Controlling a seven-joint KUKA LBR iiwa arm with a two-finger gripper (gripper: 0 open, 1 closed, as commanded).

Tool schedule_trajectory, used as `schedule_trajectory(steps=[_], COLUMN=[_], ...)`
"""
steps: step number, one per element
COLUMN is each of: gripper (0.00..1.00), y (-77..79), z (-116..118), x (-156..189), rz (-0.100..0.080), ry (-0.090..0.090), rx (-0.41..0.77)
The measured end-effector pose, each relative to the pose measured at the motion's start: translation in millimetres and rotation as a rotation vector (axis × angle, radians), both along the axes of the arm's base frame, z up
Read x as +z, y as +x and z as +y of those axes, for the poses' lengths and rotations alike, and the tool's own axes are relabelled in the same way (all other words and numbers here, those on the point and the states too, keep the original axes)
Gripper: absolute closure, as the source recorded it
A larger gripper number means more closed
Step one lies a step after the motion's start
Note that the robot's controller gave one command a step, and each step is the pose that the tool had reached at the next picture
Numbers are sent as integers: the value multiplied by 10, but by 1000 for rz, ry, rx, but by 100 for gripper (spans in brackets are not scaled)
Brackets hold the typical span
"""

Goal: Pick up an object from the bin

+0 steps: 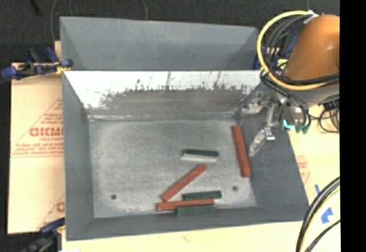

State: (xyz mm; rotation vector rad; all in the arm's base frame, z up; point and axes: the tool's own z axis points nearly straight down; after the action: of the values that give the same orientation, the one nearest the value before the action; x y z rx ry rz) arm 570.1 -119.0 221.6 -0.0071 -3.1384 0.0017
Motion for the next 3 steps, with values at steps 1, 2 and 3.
schedule_trajectory(steps=[1,2,3], gripper=[0,0,0], y=[16,224,358], z=[6,296,489], x=[41,-654,-835], rz=[-7,-14,-1], ry=[-1,0,2], rx=[3,-19,-10])
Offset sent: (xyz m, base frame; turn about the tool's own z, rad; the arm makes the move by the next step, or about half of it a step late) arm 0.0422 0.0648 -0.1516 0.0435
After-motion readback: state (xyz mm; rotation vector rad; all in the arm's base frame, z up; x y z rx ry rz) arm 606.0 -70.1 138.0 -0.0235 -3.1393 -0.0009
